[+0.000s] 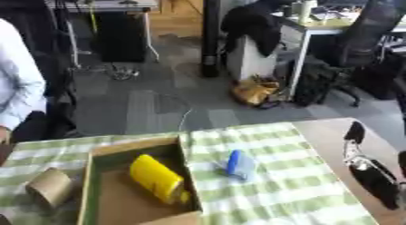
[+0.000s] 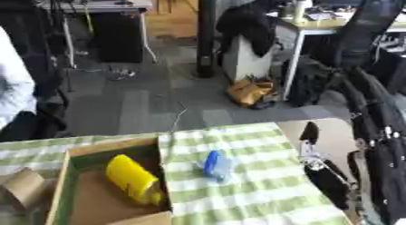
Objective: Pick up objects on the table and place them in the box.
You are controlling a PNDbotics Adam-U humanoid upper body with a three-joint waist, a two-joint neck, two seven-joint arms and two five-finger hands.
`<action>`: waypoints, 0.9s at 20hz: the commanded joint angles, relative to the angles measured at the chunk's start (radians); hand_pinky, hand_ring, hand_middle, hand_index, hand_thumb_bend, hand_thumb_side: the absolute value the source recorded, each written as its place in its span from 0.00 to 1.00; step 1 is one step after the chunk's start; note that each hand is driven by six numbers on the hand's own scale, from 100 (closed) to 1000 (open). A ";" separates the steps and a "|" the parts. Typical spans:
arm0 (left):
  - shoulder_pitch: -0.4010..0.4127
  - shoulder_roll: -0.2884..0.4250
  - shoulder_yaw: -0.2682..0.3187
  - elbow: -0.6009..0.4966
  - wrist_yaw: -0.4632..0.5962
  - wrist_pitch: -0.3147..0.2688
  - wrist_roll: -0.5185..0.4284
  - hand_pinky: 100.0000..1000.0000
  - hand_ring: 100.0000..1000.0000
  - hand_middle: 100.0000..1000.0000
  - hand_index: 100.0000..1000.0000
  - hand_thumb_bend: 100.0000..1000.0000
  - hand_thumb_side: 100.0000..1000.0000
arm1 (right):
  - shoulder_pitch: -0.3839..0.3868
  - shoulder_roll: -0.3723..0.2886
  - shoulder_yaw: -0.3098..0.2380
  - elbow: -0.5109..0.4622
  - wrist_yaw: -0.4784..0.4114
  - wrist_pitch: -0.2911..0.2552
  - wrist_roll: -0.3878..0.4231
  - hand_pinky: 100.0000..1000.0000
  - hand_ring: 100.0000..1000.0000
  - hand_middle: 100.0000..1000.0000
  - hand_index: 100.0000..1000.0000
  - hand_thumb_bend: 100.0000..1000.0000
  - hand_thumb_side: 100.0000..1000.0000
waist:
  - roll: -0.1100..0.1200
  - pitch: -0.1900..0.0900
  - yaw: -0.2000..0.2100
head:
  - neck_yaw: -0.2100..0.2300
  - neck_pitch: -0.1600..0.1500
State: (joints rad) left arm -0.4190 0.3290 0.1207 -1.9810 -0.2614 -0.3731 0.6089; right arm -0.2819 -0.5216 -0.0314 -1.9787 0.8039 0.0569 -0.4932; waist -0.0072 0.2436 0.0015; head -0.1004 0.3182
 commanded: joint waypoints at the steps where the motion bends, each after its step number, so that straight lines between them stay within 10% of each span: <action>1: -0.013 0.014 -0.007 -0.019 0.008 0.009 -0.007 0.92 0.96 0.94 0.99 0.00 1.00 | -0.015 -0.102 -0.028 -0.021 -0.150 0.020 0.099 0.85 0.99 0.93 0.99 0.00 1.00 | -0.007 -0.031 -0.001 | 0.021 0.021; 10: -0.022 0.014 -0.031 -0.019 0.034 0.033 -0.049 0.91 0.95 0.93 0.99 0.00 1.00 | -0.044 -0.355 -0.019 -0.021 -0.357 -0.009 0.607 0.91 1.00 0.97 1.00 0.00 1.00 | -0.036 -0.070 0.010 | 0.015 0.048; 18: -0.038 0.005 -0.048 -0.019 0.043 0.037 -0.078 0.91 0.96 0.94 0.99 0.00 1.00 | -0.072 -0.474 0.054 -0.021 -0.471 0.110 0.864 0.89 1.00 0.96 1.00 0.00 1.00 | -0.052 -0.069 0.028 | -0.027 0.066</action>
State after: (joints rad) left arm -0.4399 0.3283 0.0764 -1.9810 -0.2213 -0.3357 0.5374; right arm -0.3420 -0.9430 0.0212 -1.9802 0.3519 0.1486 0.3443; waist -0.0609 0.1883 0.0303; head -0.1196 0.3724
